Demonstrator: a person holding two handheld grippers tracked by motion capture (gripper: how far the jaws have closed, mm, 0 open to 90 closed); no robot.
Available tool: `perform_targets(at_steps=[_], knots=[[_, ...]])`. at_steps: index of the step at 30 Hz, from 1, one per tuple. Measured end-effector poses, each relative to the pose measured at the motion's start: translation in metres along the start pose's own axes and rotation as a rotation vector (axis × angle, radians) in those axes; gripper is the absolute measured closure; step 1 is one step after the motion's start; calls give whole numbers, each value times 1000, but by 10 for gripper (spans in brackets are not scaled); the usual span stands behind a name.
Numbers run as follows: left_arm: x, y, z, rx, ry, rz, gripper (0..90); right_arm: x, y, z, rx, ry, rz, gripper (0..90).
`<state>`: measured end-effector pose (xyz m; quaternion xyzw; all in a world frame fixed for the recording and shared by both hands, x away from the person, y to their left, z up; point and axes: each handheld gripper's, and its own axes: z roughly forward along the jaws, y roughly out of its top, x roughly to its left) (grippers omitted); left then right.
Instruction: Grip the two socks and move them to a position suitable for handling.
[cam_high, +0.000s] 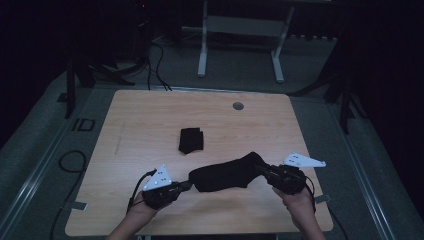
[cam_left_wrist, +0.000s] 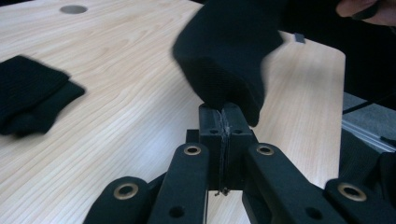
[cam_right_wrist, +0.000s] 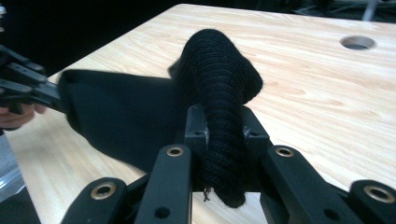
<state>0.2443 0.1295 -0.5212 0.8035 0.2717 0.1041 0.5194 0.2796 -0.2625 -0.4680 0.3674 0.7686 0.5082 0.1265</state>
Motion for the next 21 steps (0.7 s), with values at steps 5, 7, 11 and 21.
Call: perform_targets(at_steps=[5, 7, 11, 21], knots=[[4, -2, -5, 31, -23, 19, 893, -6, -11, -3, 30, 2, 23, 774], [6, -5, -4, 56, -32, 23, 893, -6, -18, -1, 54, -1, 28, 768], [8, -13, 4, 114, -75, 7, 892, -7, -36, 4, 101, -4, 47, 740], [20, -29, 28, 208, -105, -34, 881, -20, -77, 23, 270, -40, 90, 588]])
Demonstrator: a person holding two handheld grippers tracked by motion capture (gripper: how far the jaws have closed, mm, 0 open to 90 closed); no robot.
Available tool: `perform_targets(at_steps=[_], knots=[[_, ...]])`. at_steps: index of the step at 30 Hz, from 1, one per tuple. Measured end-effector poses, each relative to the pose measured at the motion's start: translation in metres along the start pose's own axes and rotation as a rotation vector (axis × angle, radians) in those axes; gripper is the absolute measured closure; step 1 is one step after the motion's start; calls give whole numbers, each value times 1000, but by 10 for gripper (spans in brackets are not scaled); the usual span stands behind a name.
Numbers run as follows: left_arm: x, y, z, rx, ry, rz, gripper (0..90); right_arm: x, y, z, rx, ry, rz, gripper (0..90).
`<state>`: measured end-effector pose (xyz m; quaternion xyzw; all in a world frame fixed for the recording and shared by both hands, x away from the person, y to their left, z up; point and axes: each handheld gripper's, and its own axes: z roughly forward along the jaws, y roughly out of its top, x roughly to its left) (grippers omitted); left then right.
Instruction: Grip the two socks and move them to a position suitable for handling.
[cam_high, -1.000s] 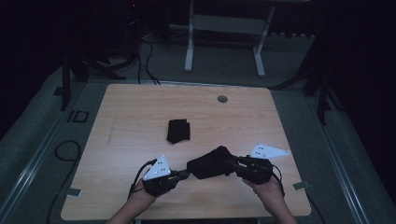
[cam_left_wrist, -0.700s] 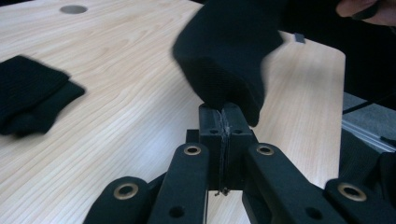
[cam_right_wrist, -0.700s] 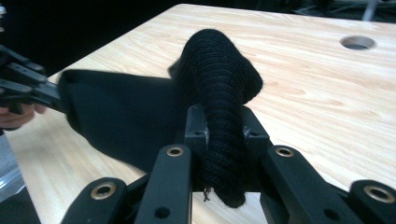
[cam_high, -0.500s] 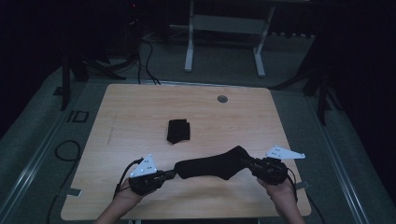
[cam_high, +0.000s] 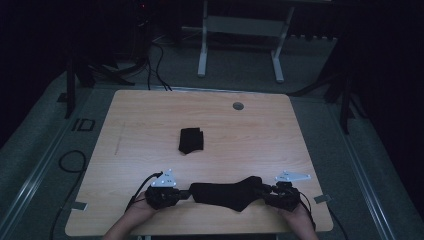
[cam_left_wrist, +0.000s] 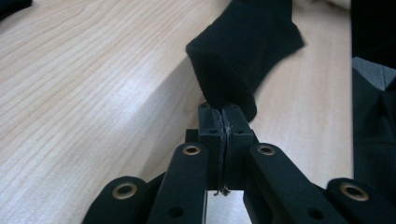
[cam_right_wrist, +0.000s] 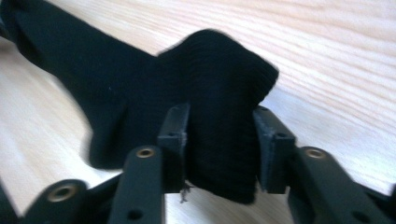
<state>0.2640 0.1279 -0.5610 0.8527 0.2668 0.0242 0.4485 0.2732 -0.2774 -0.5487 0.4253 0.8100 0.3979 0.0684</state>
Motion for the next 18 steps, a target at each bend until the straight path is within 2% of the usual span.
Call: perform_targets(at_steps=[3, 7, 9, 10, 13, 14, 15, 16, 18], knots=[[3, 0, 0, 9, -2, -13, 866, -3, -2, 1, 18, -30, -3, 512], [5, -3, -4, 19, 1, -23, 742, -6, 0, -4, 12, -72, -18, 455], [6, -4, -6, 16, 28, -31, 646, -7, 2, -7, 8, -87, -24, 437], [7, -5, -8, 5, 31, -41, 640, -7, 3, -8, 6, -97, -26, 425], [7, -3, -15, -20, 67, -57, 541, -7, 6, -12, 1, -117, -46, 425], [6, -2, -18, -34, 74, -61, 511, -7, 7, -13, -5, -124, -47, 438], [5, 0, -20, -48, 78, -63, 487, -7, 9, -15, -12, -124, -51, 501], [4, 1, -21, -60, 70, -64, 486, -6, 10, -16, -21, -124, -63, 523], [-1, 5, -20, -76, 60, -53, 508, -4, 13, -18, -34, -127, -73, 704]])
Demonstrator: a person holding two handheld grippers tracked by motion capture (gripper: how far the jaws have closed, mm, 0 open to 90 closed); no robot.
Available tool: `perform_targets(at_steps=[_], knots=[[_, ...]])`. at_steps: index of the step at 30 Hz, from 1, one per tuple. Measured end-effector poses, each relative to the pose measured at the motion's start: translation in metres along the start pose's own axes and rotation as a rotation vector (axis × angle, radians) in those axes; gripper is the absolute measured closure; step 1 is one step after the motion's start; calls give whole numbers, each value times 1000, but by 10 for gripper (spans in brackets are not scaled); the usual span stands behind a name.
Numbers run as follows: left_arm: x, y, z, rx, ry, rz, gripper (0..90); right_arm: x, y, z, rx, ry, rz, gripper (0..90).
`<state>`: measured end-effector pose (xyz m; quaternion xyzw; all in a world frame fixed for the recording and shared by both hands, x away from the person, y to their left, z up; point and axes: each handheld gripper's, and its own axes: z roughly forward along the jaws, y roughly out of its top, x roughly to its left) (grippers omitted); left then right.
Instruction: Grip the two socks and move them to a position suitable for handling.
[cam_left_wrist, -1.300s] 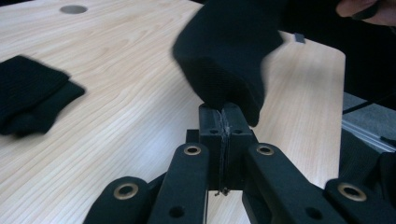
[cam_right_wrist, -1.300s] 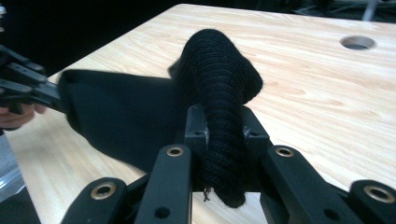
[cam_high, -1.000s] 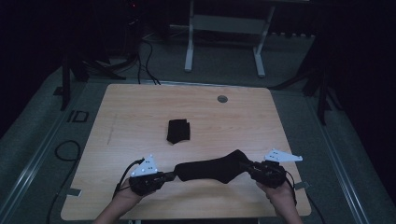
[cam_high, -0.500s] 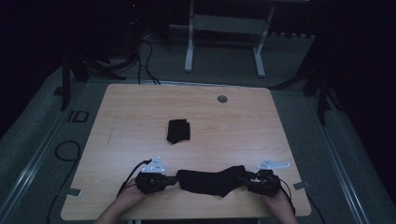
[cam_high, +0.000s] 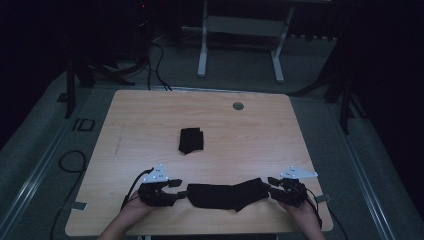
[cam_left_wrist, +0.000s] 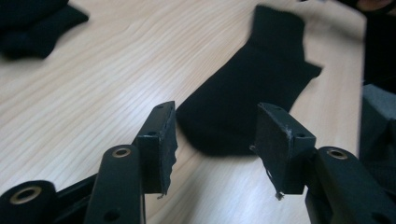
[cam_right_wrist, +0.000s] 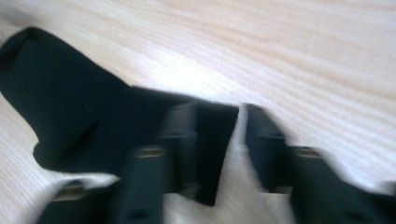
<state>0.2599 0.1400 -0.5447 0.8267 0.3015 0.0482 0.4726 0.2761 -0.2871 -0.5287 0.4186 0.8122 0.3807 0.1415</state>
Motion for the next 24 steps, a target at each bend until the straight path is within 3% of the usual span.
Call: perform_targets(at_steps=[3, 4, 6, 9, 14, 19, 24], knots=[[-7, 5, 9, 9, -19, 0, 643, 4, 4, -1, -21, -21, -33, 886], [-10, 6, 14, 20, -25, 7, 716, 5, 6, 0, -23, -15, -43, 897], [-13, 8, 23, 38, -37, 15, 765, 7, 8, 2, -19, -4, -60, 897], [-16, 9, 36, 58, -59, 22, 779, 10, 9, 8, -4, -2, -81, 896], [-14, 7, 48, 119, -26, 23, 832, 11, 3, 19, 27, 8, -80, 874], [-11, 3, 50, 161, 25, 42, 832, 16, -5, 32, 63, 26, -78, 866], [-7, -2, 44, 167, 32, 18, 849, 23, -8, 37, 87, 60, -83, 844]])
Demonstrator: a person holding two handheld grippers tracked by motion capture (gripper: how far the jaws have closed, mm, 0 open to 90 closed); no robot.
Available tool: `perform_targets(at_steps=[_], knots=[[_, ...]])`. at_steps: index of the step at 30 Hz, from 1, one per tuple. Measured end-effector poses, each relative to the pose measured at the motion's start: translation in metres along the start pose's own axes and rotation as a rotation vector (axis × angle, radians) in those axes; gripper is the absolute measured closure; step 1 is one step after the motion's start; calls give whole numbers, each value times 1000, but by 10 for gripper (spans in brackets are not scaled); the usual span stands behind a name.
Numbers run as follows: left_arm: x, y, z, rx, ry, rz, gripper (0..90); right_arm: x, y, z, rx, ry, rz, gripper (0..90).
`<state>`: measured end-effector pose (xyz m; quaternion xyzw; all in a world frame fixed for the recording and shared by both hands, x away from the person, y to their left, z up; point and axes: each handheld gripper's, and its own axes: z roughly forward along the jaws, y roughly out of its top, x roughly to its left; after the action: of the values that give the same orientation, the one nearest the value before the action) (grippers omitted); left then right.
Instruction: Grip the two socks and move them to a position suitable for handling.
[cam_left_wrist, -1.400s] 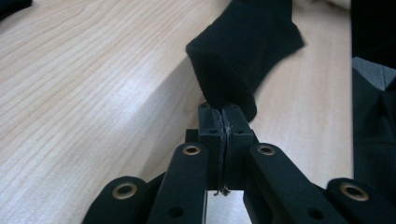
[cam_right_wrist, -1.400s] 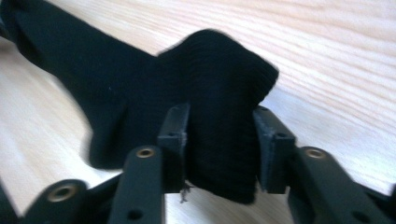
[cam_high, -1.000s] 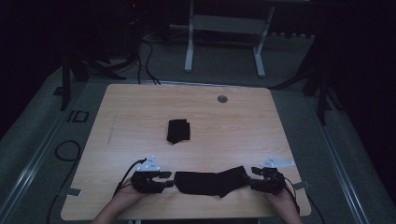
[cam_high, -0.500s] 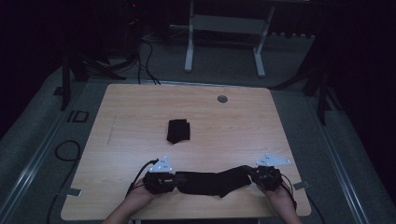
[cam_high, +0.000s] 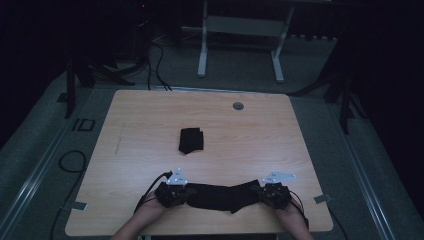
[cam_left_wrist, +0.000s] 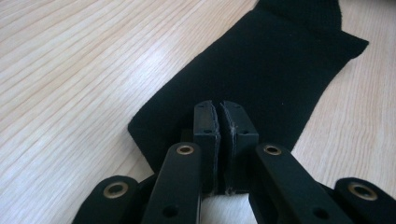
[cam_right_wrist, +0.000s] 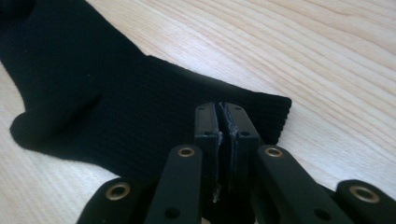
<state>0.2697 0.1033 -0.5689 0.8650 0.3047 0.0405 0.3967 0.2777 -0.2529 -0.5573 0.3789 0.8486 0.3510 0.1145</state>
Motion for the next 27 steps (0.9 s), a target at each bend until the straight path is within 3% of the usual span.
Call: perform_targets(at_steps=[6, 11, 13, 17, 19, 27], knots=[[3, -10, -10, -6, -1, -21, 849, 5, 1, 2, 0, 9, -13, 842], [5, -14, -12, -22, -16, -54, 847, 6, 1, 2, 6, 29, 6, 834], [5, -14, -12, -29, -24, -49, 830, 8, 3, 2, 6, 29, 7, 823], [0, -11, -18, -86, -75, -21, 633, 10, 10, -6, -24, 44, 11, 785], [-3, -9, -23, -119, -91, -10, 602, 11, 16, -10, -35, 69, 14, 737], [-7, -14, -32, -142, -41, 17, 392, 10, 47, -18, -98, 73, -8, 521]])
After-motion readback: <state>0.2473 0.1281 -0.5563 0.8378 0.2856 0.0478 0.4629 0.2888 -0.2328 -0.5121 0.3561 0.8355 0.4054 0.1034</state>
